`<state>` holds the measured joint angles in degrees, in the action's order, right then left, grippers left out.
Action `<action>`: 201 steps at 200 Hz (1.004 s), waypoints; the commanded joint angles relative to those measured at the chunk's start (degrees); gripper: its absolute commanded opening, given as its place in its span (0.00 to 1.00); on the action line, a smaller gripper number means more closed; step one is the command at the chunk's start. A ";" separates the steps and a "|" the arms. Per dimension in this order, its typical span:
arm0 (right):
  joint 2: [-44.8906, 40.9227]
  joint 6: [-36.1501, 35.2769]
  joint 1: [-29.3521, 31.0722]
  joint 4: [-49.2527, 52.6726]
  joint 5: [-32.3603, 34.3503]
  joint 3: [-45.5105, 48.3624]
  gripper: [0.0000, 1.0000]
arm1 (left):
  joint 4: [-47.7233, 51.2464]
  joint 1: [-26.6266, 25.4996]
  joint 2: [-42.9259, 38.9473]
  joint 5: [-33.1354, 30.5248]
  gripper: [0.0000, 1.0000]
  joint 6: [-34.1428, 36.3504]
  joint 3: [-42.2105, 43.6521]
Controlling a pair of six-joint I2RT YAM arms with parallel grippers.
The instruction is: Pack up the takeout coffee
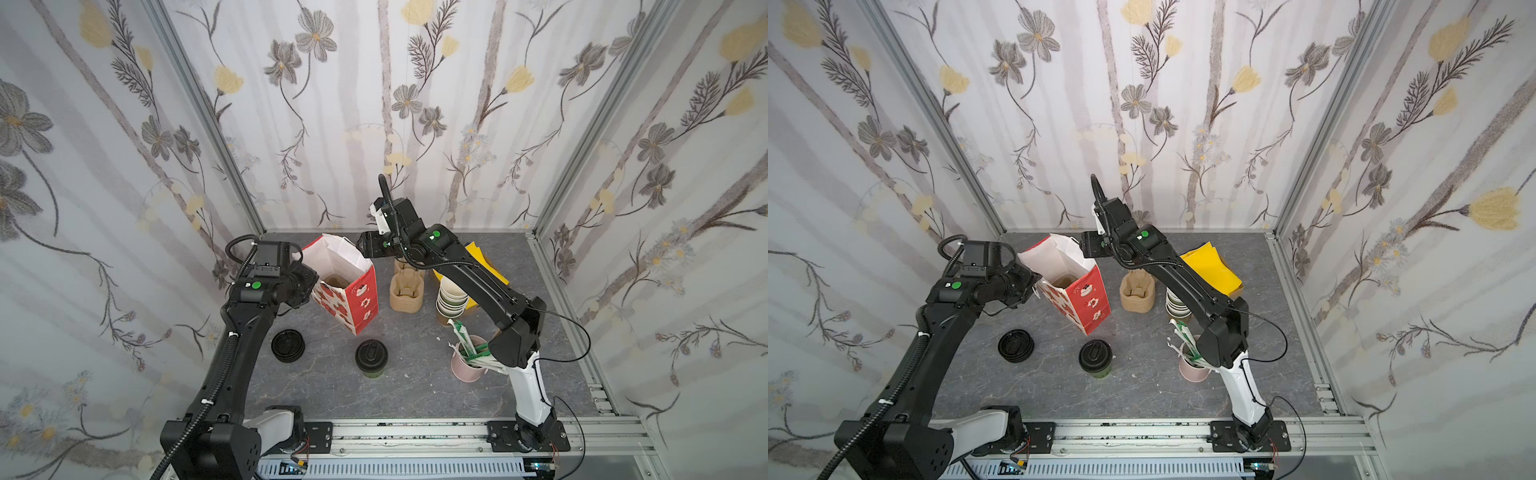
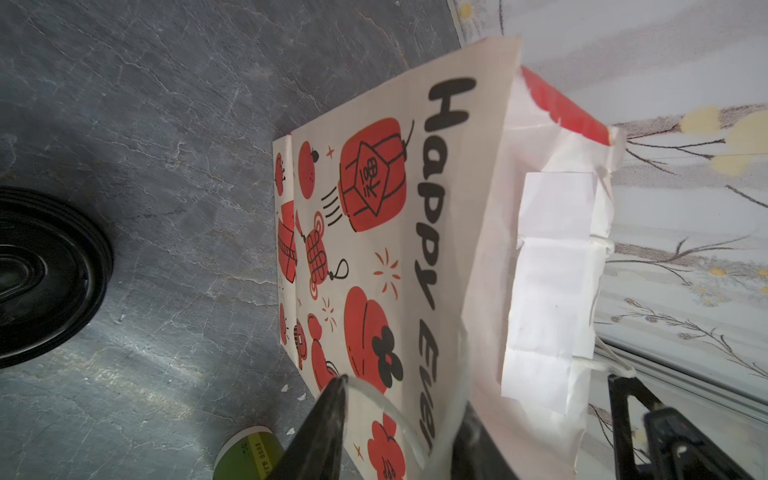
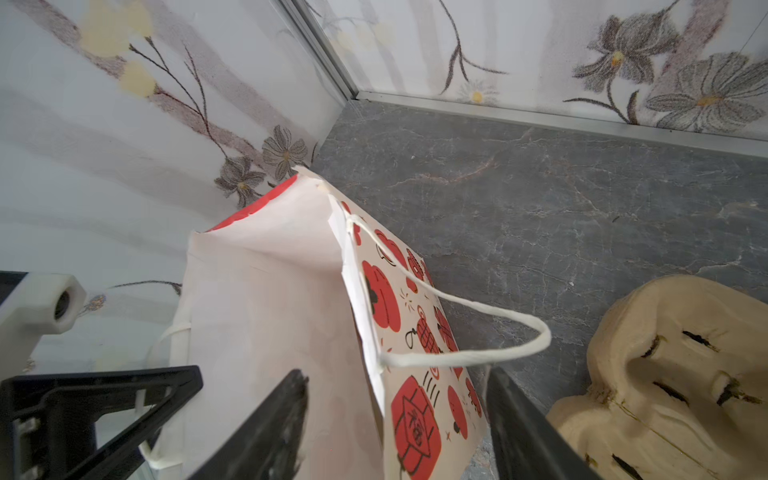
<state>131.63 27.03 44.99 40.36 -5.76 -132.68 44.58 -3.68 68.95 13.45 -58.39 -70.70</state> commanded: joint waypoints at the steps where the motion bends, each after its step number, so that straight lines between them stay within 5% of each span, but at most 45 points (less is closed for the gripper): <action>1: 1.20 0.77 0.66 -2.73 -4.39 -0.56 0.68 | -0.45 0.03 0.47 -1.42 0.33 1.95 -0.14; 53: 3.00 -0.48 0.97 -3.39 -1.79 -0.51 0.48 | -0.98 0.04 1.27 -1.43 0.15 3.87 -0.21; 92: 3.01 -0.31 1.06 -3.83 -3.29 -0.52 0.15 | -1.09 -0.01 1.36 -1.86 0.00 5.30 -1.48; 115: 1.72 -0.61 1.15 -3.64 -3.64 -0.42 0.00 | -1.32 -0.37 1.27 -2.28 0.00 6.59 -2.31; 201: -7.90 -4.60 5.96 -9.56 2.29 7.49 0.00 | -10.83 -2.25 -4.83 -2.55 0.00 18.69 0.25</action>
<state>126.82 25.02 49.56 36.95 -7.03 -129.71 40.03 -5.56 66.46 13.10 -45.69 -72.14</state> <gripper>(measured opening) 0.049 0.048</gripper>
